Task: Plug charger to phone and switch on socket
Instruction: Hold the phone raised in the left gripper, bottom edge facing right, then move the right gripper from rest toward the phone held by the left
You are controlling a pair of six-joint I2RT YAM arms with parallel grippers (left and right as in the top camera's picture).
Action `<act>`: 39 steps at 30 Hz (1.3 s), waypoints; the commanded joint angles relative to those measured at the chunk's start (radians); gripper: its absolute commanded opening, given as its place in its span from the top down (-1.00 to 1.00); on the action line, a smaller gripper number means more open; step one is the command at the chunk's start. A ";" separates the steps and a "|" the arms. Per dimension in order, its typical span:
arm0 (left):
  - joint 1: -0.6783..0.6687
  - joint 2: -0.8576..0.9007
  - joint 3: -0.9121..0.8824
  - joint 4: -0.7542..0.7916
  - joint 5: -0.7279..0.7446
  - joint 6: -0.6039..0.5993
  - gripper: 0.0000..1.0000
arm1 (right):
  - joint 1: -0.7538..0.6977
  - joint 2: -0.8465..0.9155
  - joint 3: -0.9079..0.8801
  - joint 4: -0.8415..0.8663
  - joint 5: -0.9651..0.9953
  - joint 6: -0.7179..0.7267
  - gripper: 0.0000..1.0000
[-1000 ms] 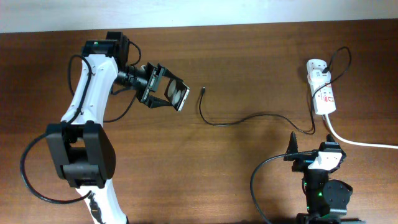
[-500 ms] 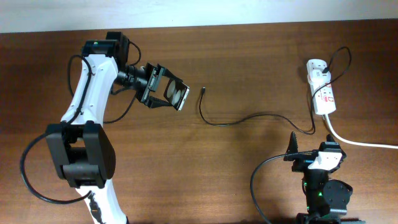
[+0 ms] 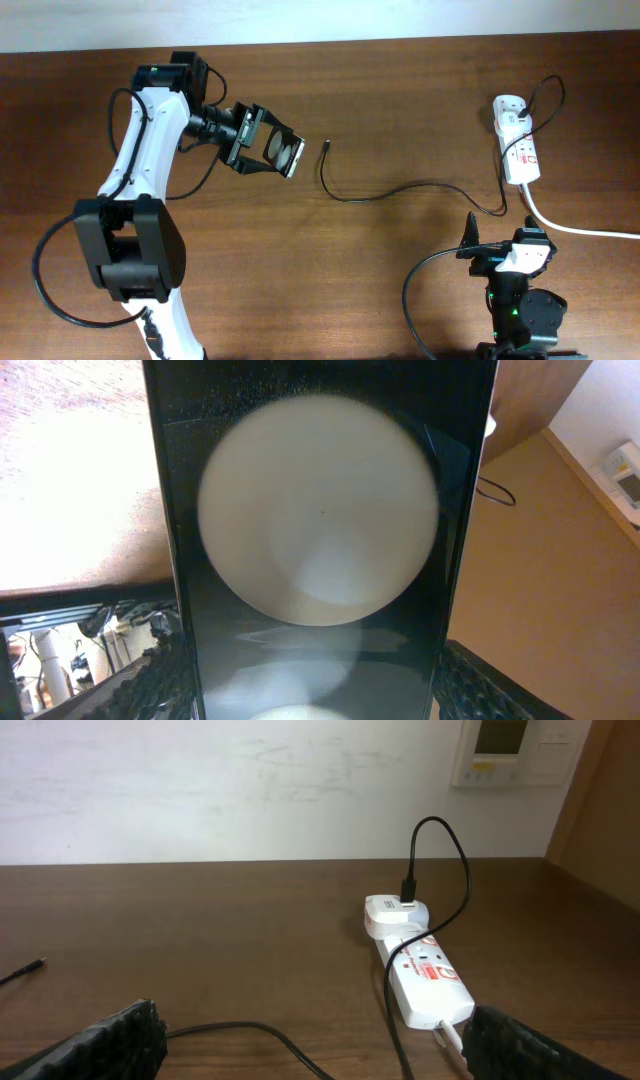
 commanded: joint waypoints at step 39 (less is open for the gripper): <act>0.003 -0.035 0.028 -0.007 0.022 -0.059 1.00 | 0.005 0.257 0.456 -0.213 -0.281 0.103 -0.97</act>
